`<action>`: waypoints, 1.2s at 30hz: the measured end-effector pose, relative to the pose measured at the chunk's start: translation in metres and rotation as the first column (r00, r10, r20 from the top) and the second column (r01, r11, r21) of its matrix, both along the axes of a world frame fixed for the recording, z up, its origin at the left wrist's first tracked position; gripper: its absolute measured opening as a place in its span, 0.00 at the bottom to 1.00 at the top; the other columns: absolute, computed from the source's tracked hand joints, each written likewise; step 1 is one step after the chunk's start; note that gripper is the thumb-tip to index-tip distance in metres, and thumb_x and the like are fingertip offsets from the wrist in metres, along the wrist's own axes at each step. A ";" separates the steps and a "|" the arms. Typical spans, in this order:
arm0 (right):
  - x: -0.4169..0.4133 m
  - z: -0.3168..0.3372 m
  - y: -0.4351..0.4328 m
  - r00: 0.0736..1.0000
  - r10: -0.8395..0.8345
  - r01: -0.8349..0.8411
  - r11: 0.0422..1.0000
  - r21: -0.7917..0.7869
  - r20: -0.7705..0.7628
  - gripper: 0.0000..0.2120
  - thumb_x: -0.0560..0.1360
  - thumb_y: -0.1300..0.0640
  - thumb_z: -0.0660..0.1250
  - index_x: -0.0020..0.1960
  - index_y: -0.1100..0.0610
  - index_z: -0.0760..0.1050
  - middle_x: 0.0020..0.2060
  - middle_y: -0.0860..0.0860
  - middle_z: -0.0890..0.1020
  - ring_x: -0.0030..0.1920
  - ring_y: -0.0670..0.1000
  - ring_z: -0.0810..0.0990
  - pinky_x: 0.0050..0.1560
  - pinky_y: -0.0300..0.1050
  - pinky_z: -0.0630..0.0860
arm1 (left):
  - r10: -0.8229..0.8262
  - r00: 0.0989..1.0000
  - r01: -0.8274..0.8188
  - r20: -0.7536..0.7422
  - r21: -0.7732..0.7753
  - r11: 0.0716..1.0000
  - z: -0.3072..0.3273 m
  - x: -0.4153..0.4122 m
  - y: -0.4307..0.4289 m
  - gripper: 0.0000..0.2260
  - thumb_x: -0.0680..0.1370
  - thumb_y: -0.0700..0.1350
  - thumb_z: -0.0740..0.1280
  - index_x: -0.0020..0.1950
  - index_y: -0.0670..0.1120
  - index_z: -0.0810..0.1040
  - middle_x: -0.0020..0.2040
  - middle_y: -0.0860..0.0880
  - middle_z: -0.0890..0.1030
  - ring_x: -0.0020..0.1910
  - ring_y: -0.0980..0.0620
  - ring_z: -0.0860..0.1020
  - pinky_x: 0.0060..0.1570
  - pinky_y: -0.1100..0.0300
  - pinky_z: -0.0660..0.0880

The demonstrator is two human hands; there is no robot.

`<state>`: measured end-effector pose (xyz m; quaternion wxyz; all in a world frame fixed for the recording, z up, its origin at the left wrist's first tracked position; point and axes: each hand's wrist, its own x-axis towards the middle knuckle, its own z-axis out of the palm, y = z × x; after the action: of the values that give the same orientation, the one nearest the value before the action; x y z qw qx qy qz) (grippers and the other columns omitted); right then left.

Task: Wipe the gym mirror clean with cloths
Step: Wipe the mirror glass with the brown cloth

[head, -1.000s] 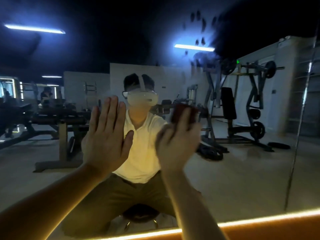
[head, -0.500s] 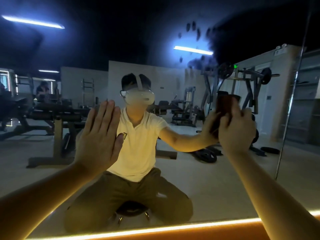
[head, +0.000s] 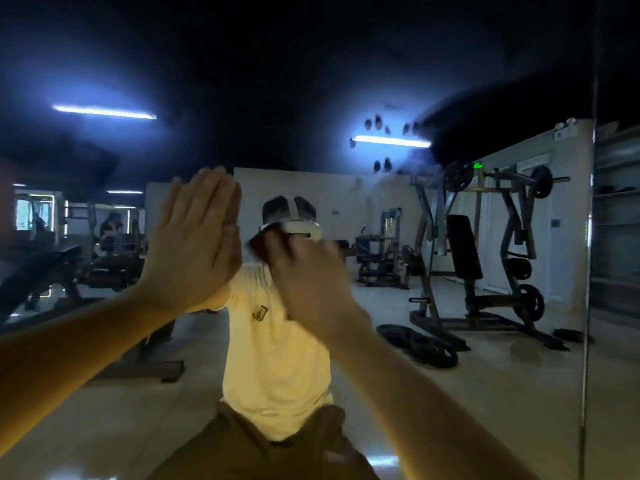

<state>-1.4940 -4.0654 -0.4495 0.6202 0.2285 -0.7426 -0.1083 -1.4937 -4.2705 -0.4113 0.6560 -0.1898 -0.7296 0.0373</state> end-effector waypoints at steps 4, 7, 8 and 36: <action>0.000 0.052 0.133 0.983 -0.181 0.156 0.918 -0.364 -0.036 0.25 0.79 0.49 0.59 0.73 0.56 0.70 0.57 0.60 0.77 0.48 0.58 0.79 0.54 0.55 0.75 | 0.079 0.995 -0.081 0.059 0.043 0.996 0.024 -0.017 0.029 0.34 0.86 0.60 0.47 0.84 0.39 0.48 0.85 0.39 0.47 0.84 0.43 0.45 0.82 0.41 0.47; -0.005 0.072 0.196 0.982 -0.185 0.112 0.752 -0.649 -0.044 0.26 0.82 0.49 0.52 0.76 0.58 0.68 0.55 0.63 0.77 0.45 0.61 0.78 0.52 0.57 0.75 | 0.107 0.993 -0.110 0.057 0.051 0.993 0.024 -0.026 0.033 0.37 0.85 0.63 0.46 0.84 0.39 0.45 0.85 0.39 0.45 0.84 0.43 0.43 0.82 0.41 0.47; -0.009 0.076 0.195 0.985 -0.166 0.079 0.679 -0.730 -0.047 0.26 0.82 0.50 0.52 0.76 0.59 0.67 0.57 0.64 0.76 0.46 0.61 0.78 0.52 0.57 0.75 | 0.099 0.994 -0.101 0.051 0.042 0.994 0.024 -0.027 0.031 0.37 0.85 0.63 0.47 0.84 0.39 0.45 0.85 0.39 0.45 0.84 0.43 0.43 0.82 0.41 0.47; -0.018 0.166 0.111 0.969 -0.136 -0.082 0.607 -0.791 -0.205 0.16 0.84 0.48 0.55 0.62 0.57 0.73 0.48 0.50 0.73 0.41 0.46 0.74 0.39 0.37 0.69 | 0.012 0.996 -0.011 -0.088 0.003 1.000 0.102 -0.039 0.062 0.32 0.85 0.57 0.48 0.83 0.38 0.55 0.83 0.38 0.55 0.83 0.41 0.53 0.80 0.40 0.54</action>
<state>-1.5120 -3.9546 -0.2835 0.7416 -0.0966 -0.6345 0.1953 -1.5323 -4.2087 -0.3088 0.6876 -0.1830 -0.7010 0.0486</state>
